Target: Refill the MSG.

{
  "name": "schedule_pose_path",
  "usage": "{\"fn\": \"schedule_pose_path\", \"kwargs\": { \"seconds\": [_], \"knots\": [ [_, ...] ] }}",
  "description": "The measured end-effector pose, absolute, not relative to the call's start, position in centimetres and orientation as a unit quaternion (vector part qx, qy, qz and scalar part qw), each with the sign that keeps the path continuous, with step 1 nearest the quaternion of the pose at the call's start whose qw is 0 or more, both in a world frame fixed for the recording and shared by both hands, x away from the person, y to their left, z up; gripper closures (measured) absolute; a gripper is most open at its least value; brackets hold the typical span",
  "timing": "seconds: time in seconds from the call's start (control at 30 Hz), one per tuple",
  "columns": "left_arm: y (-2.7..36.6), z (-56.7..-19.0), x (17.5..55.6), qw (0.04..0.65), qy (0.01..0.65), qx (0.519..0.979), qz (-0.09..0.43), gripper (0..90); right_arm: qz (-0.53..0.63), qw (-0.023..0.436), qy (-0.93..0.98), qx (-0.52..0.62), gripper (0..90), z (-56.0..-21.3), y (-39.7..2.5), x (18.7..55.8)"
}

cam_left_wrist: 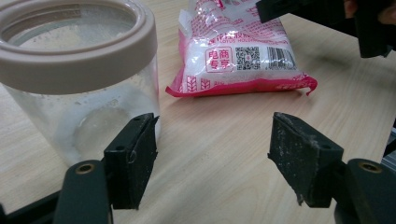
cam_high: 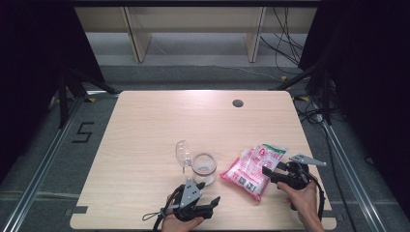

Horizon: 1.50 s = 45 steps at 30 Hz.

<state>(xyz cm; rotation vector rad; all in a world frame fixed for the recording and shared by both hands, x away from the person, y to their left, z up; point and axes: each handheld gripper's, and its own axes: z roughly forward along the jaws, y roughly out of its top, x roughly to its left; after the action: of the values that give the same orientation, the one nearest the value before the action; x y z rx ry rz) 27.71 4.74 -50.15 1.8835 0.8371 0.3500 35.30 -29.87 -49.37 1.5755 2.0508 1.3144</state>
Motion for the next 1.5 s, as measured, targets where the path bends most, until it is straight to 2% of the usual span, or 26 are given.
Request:
{"fn": "schedule_pose_path", "kwargs": {
  "seconds": [0.1,0.27,0.43,0.53,0.57,0.63,0.73,0.93,1.17,1.5],
  "knots": [
    [4.6,-50.2,27.6,0.5,0.346,0.78,0.147,31.4,0.444,0.135,0.713,0.525,31.8,-49.9,-29.7,36.3],
    [4.6,-50.2,27.7,0.501,0.346,0.78,0.148,31.2,0.444,0.114,0.705,0.54,34.7,-50.3,-28.8,37.2],
    [4.6,-50.2,27.6,0.501,0.346,0.779,0.148,31.2,0.43,0.126,0.713,0.539,42.4,-50.6,-28.8,37.9],
    [4.6,-50.2,27.7,0.501,0.346,0.779,0.148,31.2,0.442,0.129,0.705,0.54,50.4,-50.8,-28.9,38.2],
    [4.6,-50.2,27.7,0.501,0.346,0.779,0.148,31.2,0.438,0.111,0.695,0.559,52.6,-50.6,-28.6,38.0],
    [4.6,-50.2,27.7,0.501,0.346,0.779,0.149,31.2,0.45,0.118,0.701,0.54,60.6,-50.9,-28.9,38.4],
    [4.7,-50.2,27.7,0.501,0.343,0.781,0.146,31.2,0.441,0.105,0.695,0.557,72.3,-50.8,-28.6,38.5],
    [4.5,-50.4,27.7,0.506,0.349,0.775,0.145,31.2,0.476,0.115,0.692,0.53,90.0,-50.8,-28.8,38.8],
    [4.4,-50.6,27.8,0.501,0.346,0.78,0.147,31.2,0.512,0.126,0.691,0.495,90.0,-49.6,-28.4,38.2],
    [3.1,-51.2,27.8,0.489,0.336,0.792,0.141,31.2,0.566,0.1,0.674,0.464,90.0,-46.7,-27.2,36.0]
  ]
}}
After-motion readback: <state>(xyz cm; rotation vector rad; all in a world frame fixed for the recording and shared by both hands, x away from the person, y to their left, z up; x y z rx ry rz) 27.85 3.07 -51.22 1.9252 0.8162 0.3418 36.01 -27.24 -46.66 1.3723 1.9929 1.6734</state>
